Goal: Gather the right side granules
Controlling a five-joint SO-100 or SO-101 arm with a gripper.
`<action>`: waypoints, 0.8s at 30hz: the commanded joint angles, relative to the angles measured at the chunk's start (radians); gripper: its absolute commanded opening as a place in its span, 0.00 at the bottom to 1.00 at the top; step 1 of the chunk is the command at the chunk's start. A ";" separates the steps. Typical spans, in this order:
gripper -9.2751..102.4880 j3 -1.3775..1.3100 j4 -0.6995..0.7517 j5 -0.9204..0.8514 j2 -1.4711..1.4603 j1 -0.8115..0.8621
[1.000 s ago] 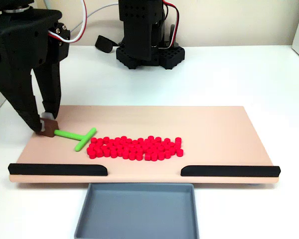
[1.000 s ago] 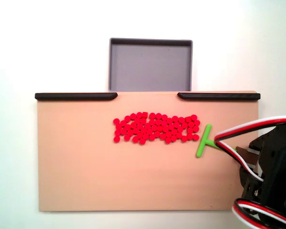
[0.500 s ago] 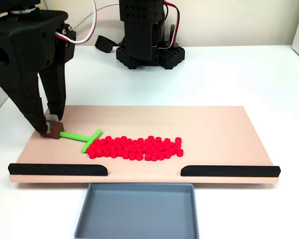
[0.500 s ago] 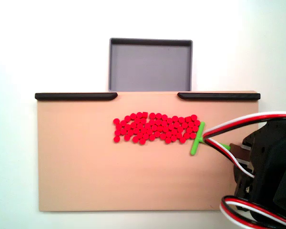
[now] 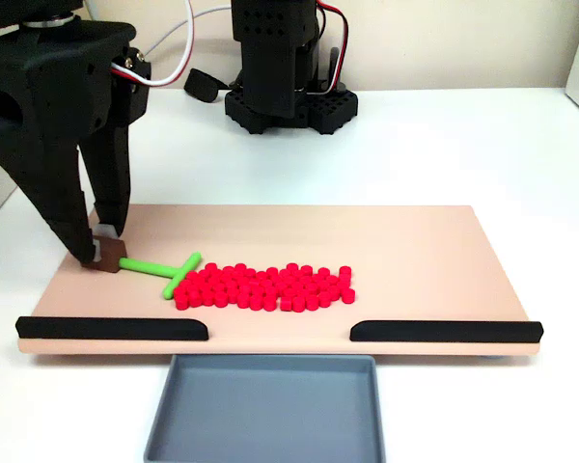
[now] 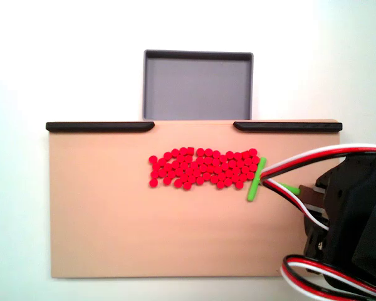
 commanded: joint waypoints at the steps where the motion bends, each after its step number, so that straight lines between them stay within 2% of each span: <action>1: 0.08 -0.028 -0.003 -0.216 -0.008 -0.011; 24: 0.08 -0.040 -0.003 -0.123 -0.020 -0.060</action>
